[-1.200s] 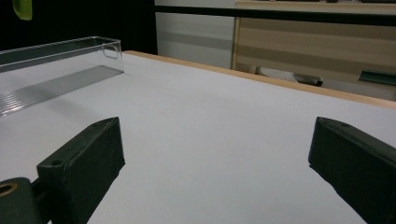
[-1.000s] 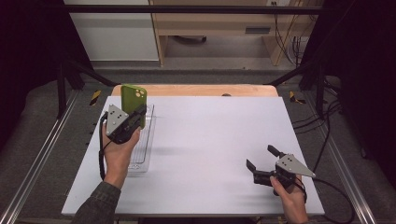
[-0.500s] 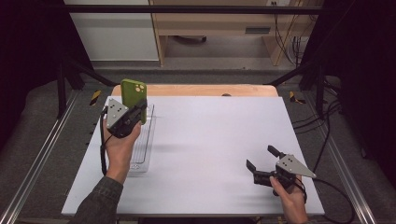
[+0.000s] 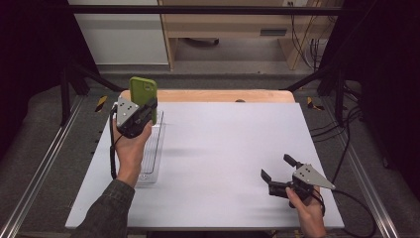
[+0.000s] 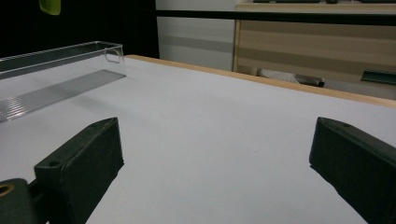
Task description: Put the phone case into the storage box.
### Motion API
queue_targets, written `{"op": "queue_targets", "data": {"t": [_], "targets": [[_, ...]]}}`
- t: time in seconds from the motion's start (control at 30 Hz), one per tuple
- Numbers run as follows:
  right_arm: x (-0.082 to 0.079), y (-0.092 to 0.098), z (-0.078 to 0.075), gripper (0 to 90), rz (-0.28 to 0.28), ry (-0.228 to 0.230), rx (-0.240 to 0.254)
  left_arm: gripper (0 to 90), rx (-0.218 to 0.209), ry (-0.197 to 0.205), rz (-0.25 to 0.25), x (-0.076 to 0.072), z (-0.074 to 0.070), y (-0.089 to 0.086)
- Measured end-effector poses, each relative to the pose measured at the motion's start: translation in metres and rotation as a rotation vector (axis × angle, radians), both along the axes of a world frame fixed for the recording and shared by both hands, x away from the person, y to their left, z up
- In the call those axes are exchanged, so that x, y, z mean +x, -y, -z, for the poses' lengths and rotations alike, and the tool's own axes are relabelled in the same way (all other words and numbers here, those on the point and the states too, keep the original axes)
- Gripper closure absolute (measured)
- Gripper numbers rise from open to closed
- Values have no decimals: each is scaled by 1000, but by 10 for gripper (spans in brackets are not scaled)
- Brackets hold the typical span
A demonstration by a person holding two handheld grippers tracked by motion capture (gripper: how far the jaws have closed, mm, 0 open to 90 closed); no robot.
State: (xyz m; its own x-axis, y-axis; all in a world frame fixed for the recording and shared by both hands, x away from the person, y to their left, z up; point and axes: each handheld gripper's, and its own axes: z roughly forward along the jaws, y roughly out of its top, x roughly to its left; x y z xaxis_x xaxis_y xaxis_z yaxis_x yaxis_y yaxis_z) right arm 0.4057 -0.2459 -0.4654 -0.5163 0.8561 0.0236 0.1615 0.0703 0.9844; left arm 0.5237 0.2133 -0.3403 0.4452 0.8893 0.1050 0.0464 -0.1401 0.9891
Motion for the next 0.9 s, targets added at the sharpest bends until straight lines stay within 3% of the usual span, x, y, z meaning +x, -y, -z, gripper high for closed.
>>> {"op": "queue_targets", "data": {"t": [0.4,0.63,0.9], "targets": [[0,0,0,30,-2,0,0,876,-10,-16,-21,22,9,-1],[0,0,0,30,-3,2,1,876,-63,-47,-40,30,17,-8],[0,-1,0,30,-3,1,2,876,-82,-57,-48,34,21,-8]]}}
